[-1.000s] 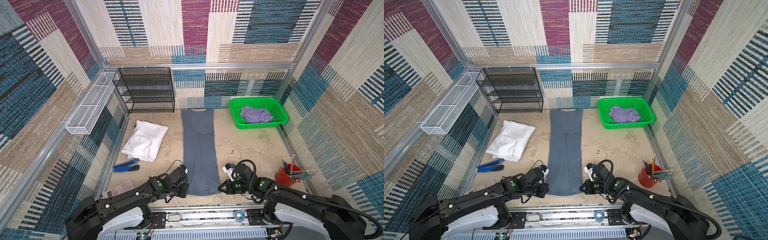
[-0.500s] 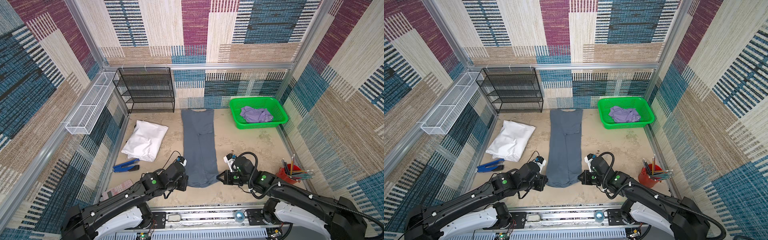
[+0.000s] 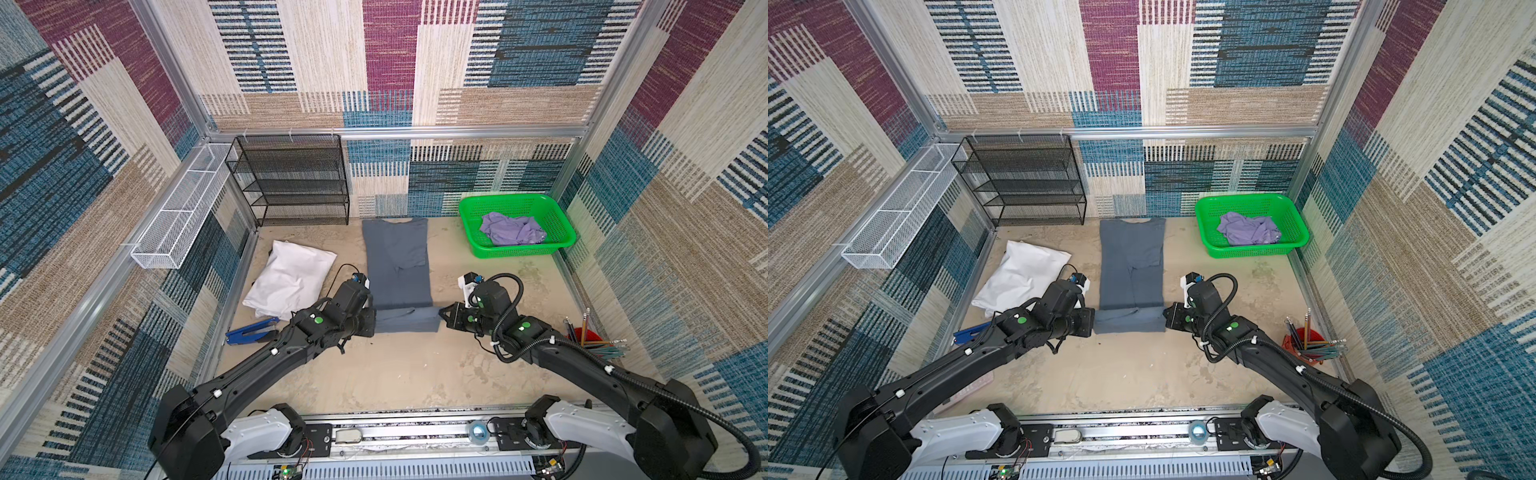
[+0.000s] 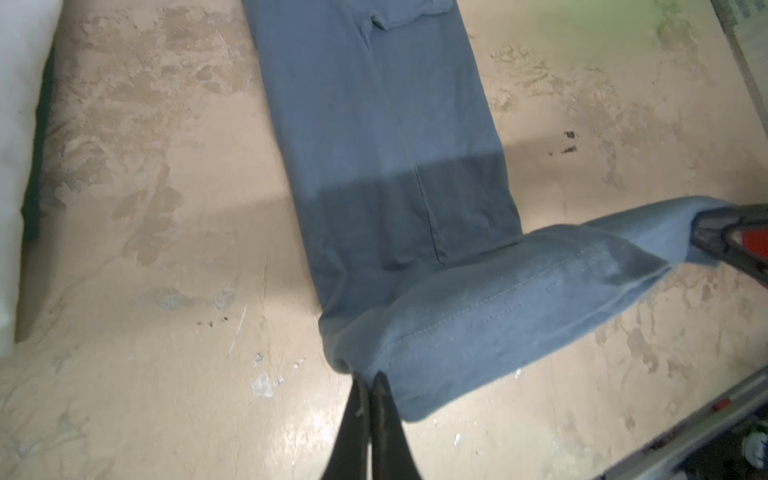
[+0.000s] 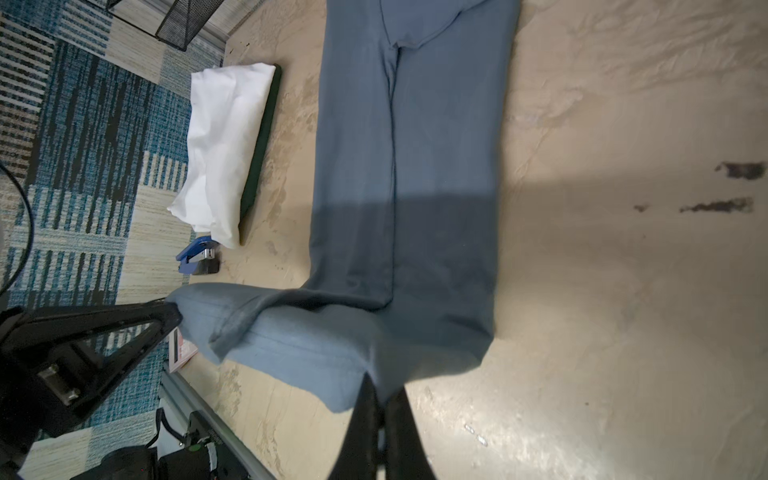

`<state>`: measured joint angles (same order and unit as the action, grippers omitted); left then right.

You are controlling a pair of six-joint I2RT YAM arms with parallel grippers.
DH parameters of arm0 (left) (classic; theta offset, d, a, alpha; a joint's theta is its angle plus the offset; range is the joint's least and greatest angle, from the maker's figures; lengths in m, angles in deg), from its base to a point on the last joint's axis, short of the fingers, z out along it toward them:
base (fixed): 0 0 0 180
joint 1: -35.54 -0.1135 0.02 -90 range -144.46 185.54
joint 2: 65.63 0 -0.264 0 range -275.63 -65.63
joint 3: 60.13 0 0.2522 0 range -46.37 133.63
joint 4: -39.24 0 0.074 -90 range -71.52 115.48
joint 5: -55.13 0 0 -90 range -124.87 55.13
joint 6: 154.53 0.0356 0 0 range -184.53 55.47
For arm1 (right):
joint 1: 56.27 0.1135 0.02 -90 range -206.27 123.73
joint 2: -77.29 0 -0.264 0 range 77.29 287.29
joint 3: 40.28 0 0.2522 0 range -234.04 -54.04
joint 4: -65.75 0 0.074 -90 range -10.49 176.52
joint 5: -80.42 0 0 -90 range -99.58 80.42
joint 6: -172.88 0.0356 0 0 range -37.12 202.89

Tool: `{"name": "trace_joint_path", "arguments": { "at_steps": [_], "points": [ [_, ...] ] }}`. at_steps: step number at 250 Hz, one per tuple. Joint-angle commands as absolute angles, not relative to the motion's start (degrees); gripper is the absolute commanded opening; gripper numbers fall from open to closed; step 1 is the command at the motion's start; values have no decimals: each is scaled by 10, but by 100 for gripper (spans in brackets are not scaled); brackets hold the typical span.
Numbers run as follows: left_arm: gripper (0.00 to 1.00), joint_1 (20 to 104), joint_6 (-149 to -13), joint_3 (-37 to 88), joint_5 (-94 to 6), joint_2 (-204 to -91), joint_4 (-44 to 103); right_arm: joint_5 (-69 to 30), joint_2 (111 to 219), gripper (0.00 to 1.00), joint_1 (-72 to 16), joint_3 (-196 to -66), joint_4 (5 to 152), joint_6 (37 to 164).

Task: Fold and stack the t-shirts
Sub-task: 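Carry the lifted near end over the strip away from the robot with both grippers, then lay the folded end onto the strip's middle and open both grippers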

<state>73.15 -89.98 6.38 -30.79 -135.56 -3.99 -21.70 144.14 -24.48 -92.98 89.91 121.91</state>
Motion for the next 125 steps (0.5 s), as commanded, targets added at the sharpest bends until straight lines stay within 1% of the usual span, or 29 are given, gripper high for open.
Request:
{"name": "trace_joint_path", "arguments": {
  "at_steps": [1,76,125],
  "points": [
    [0,705,-844,99,-328,-1393,-13,-228,1484,0,-260,-959,843,1176],
    [0,632,-800,209,-372,-1535,16,-269,1645,0,-316,-1076,807,1116],
    [0,604,-785,301,-396,-1632,5,-282,1724,0,-340,-1140,810,1091]
  ]
}}
